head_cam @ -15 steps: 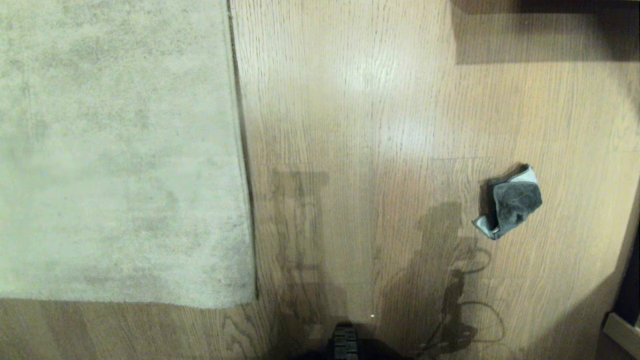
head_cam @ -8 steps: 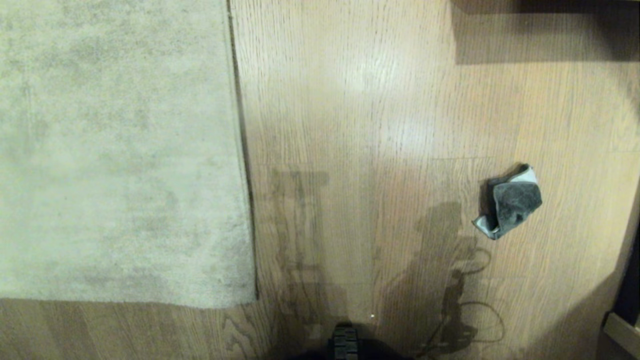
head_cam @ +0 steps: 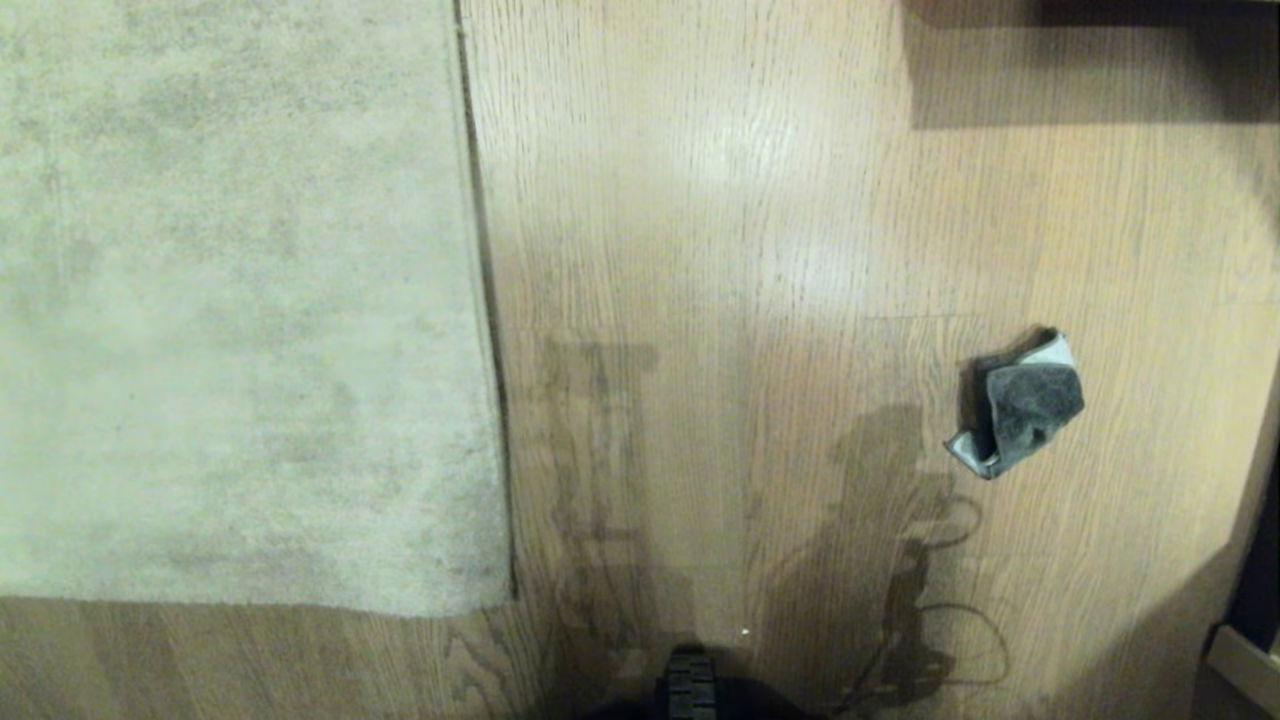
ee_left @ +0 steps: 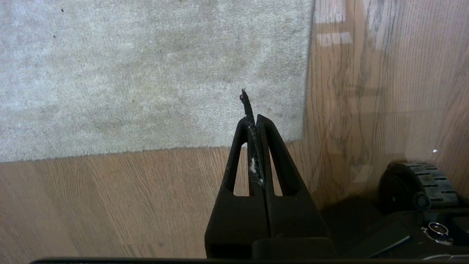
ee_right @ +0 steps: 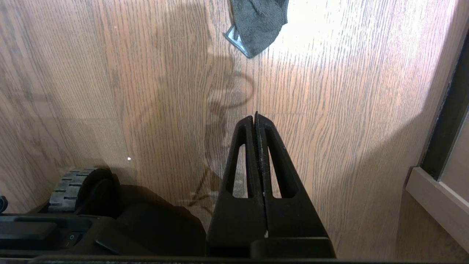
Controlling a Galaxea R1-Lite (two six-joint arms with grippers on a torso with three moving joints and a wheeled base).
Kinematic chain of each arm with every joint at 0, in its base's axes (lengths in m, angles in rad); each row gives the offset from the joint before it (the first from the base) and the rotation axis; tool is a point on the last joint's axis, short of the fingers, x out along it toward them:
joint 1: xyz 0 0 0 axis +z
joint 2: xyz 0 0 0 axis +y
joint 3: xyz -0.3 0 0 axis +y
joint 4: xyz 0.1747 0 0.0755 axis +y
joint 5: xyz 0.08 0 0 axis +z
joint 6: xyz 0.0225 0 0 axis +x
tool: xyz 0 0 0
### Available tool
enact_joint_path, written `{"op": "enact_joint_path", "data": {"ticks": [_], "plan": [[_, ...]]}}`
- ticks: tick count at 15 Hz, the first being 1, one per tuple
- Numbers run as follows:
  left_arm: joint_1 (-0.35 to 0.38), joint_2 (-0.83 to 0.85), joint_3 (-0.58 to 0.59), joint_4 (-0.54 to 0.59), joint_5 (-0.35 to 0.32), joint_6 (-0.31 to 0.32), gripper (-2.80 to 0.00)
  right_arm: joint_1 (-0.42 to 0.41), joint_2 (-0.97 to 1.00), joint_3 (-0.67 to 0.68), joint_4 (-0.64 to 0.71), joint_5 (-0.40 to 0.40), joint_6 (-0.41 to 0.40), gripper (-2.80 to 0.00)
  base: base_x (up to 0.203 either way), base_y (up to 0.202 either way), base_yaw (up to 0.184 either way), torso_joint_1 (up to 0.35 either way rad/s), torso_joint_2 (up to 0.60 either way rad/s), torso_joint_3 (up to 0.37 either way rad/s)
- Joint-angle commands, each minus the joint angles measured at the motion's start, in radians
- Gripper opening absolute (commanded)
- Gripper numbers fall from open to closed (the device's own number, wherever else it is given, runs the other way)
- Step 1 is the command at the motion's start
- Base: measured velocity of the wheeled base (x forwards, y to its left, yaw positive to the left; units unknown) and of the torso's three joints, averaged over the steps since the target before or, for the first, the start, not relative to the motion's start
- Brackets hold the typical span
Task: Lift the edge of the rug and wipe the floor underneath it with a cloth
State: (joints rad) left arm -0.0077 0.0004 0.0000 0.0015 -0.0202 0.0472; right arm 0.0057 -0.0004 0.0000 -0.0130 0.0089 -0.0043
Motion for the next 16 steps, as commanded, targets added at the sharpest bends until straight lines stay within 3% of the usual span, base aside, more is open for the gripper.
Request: {"op": "enact_joint_path", "data": {"ticks": [1, 13, 16], "plan": [[0.0, 0.0, 0.0, 0.0, 0.0, 0.0, -2.8, 0.0, 0.002, 0.0, -0.001, 0.0, 0.0, -2.8, 0.0, 0.0, 0.0, 0.0, 0.0, 0.0], [0.0, 0.0, 0.0, 0.0, -0.001, 0.0, -2.8, 0.002, 0.002, 0.0, -0.001, 0.0, 0.0, -2.8, 0.0, 0.0, 0.0, 0.0, 0.0, 0.0], [0.0, 0.0, 0.0, 0.0, -0.001, -0.026, -2.8, 0.002, 0.002, 0.0, -0.001, 0.0, 0.0, -2.8, 0.0, 0.0, 0.0, 0.0, 0.0, 0.0]]}}
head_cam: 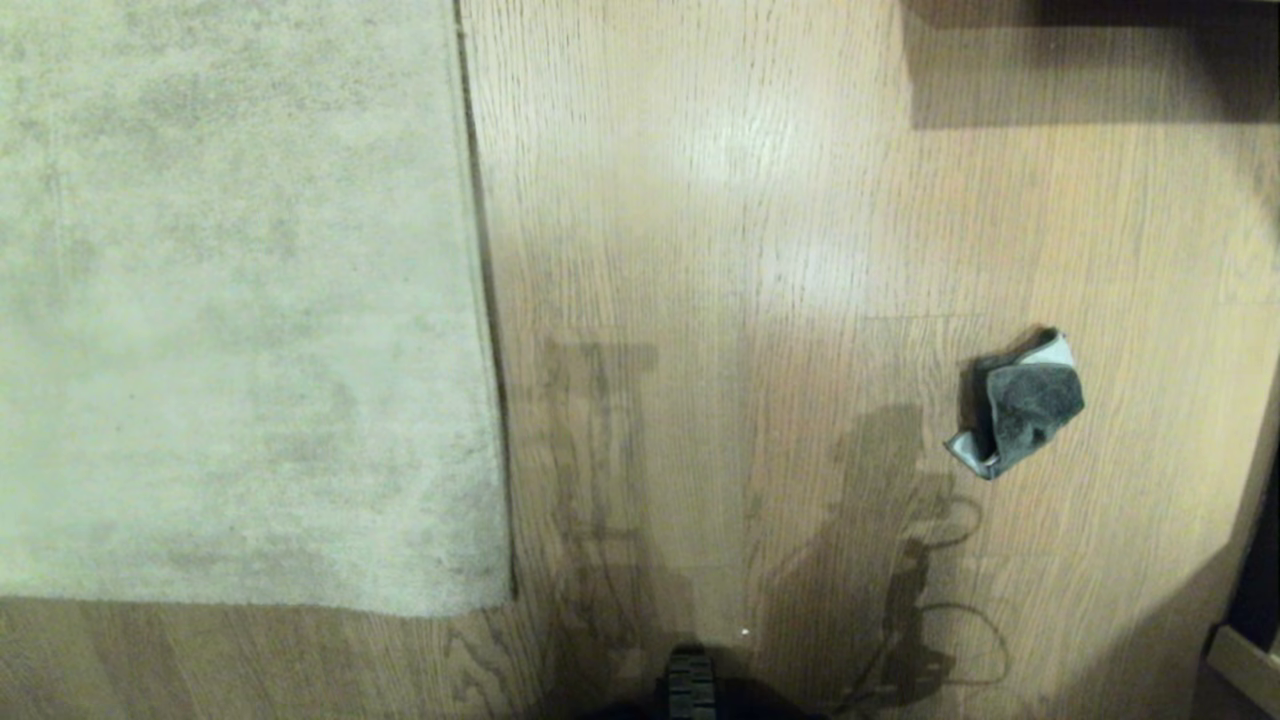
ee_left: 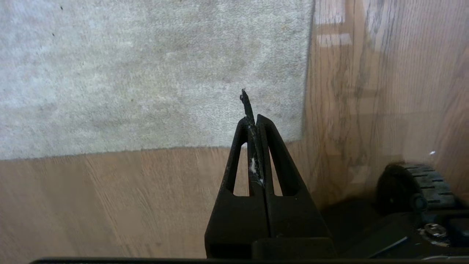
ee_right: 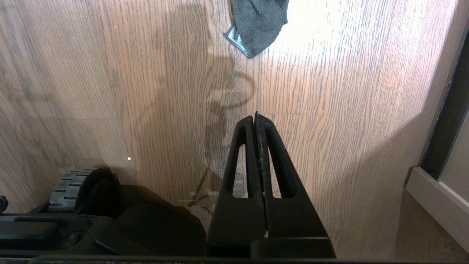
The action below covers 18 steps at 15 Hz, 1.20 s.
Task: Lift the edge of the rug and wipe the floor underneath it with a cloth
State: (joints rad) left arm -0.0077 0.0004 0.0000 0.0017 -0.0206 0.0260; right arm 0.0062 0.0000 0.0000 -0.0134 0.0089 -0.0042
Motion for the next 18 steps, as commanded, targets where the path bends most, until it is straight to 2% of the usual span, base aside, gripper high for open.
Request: {"op": "enact_joint_path", "data": {"ticks": [1, 12, 18], "plan": [[0.0, 0.0, 0.0, 0.0, 0.001, -0.006, -2.8, 0.0, 0.002, 0.0, 0.0, 0.0, 0.0, -2.8, 0.0, 0.0, 0.0, 0.0, 0.0, 0.0], [0.0, 0.0, 0.0, 0.0, -0.001, 0.002, -2.8, 0.0, 0.002, 0.0, 0.0, 0.0, 0.0, -2.8, 0.0, 0.0, 0.0, 0.0, 0.0, 0.0], [0.0, 0.0, 0.0, 0.0, -0.002, 0.015, -2.8, 0.0, 0.002, 0.0, 0.0, 0.0, 0.0, -2.8, 0.0, 0.0, 0.0, 0.002, 0.0, 0.155]]}}
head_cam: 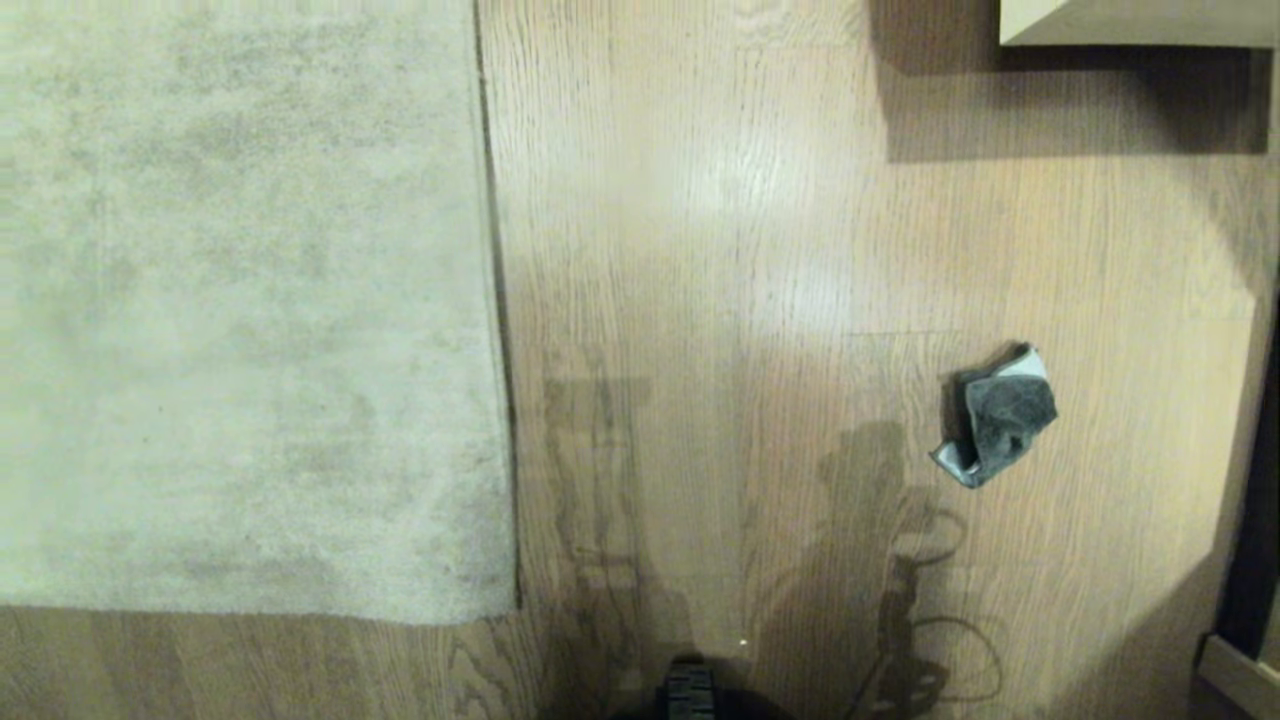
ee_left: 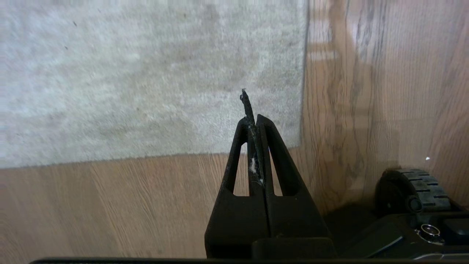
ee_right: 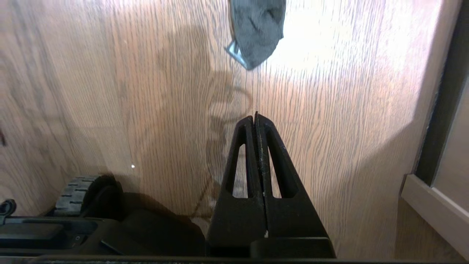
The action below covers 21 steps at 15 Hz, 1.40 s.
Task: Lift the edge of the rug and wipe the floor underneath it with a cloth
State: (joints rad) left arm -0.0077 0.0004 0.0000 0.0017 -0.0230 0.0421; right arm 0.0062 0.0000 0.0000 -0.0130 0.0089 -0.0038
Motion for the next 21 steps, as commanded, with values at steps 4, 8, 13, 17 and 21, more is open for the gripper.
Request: {"op": "enact_joint_path", "data": {"ticks": [4, 8, 13, 17, 21], "plan": [[0.0, 0.0, 0.0, 0.0, 0.002, -0.017, -2.8, 0.001, 0.002, 0.0, -0.001, 0.0, -0.001, -2.8, 0.0, 0.0, 0.0, 0.001, 0.0, 0.205], [0.0, 0.0, 0.0, -0.001, 0.008, -0.034, -2.8, 0.001, 0.002, 0.0, -0.001, 0.0, -0.001, -2.8, 0.0, 0.0, 0.0, 0.003, 0.0, 0.199], [0.0, 0.0, 0.0, 0.0, 0.006, -0.025, -2.8, 0.0, 0.002, 0.0, -0.001, 0.0, -0.001, -2.8, 0.0, 0.0, 0.0, 0.002, 0.0, 0.202], [0.0, 0.0, 0.0, 0.0, 0.009, -0.005, -2.8, 0.0, 0.002, 0.0, -0.001, 0.0, -0.001, -2.8, 0.0, 0.0, 0.0, 0.003, 0.0, 0.204], [0.0, 0.0, 0.0, -0.002, 0.008, -0.011, -2.8, 0.0, 0.002, 0.0, -0.001, 0.0, -0.001, -2.8, 0.0, 0.0, 0.0, 0.004, 0.0, 0.2]]}}
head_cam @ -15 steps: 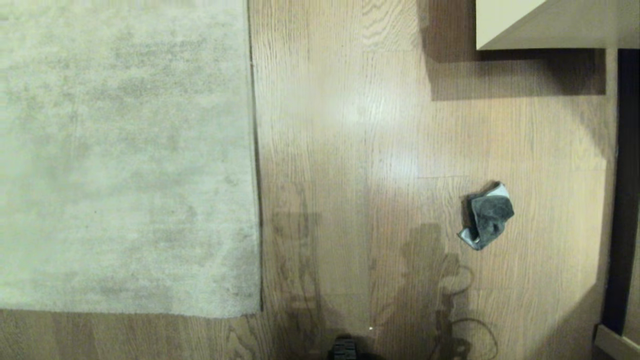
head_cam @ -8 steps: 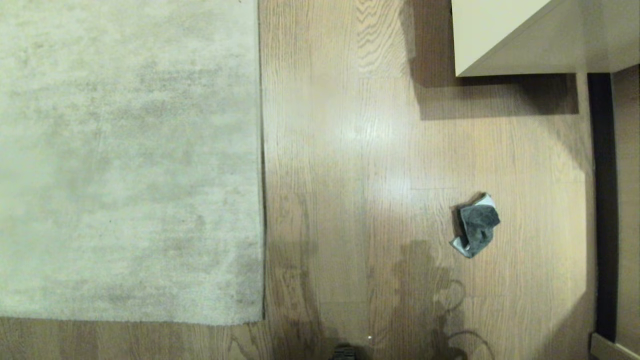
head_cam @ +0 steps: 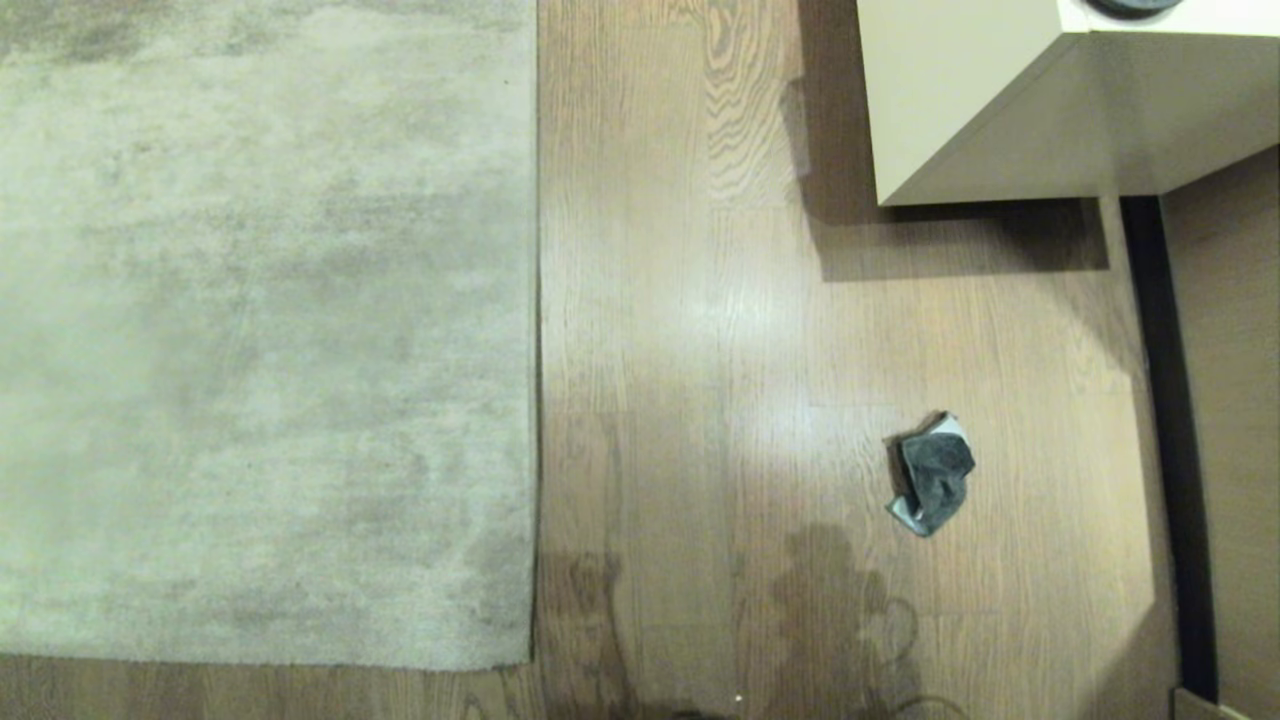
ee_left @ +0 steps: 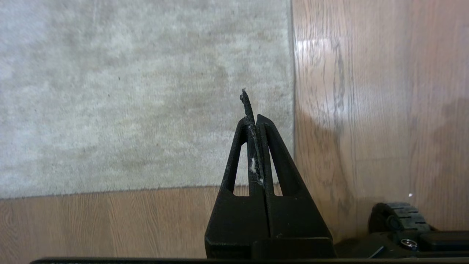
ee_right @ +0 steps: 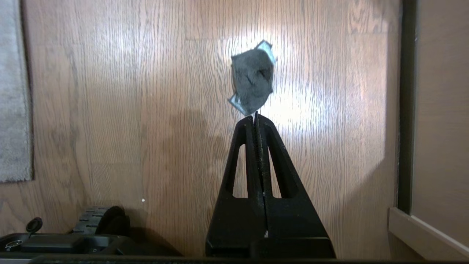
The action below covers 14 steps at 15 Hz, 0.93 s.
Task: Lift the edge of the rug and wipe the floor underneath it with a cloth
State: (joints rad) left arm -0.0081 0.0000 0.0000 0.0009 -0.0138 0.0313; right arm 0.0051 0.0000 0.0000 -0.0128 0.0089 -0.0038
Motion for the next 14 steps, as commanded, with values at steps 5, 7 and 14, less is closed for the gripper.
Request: {"op": "enact_joint_path", "data": {"ticks": [5, 7, 14], "plan": [[0.0, 0.0, 0.0, 0.001, -0.002, 0.012, -2.8, 0.001, 0.002, 0.0, -0.001, 0.0, -0.001, -2.8, 0.0, 0.0, 0.0, 0.006, 0.0, 0.205], [0.0, 0.0, 0.0, -0.001, -0.002, 0.017, -2.8, 0.001, 0.002, 0.0, -0.001, 0.0, -0.001, -2.8, 0.0, 0.0, 0.0, 0.002, 0.0, 0.204], [0.0, 0.0, 0.0, -0.001, -0.002, 0.015, -2.8, 0.001, 0.002, 0.0, -0.001, 0.0, -0.001, -2.8, 0.0, 0.0, 0.0, 0.004, 0.0, 0.201]]}}
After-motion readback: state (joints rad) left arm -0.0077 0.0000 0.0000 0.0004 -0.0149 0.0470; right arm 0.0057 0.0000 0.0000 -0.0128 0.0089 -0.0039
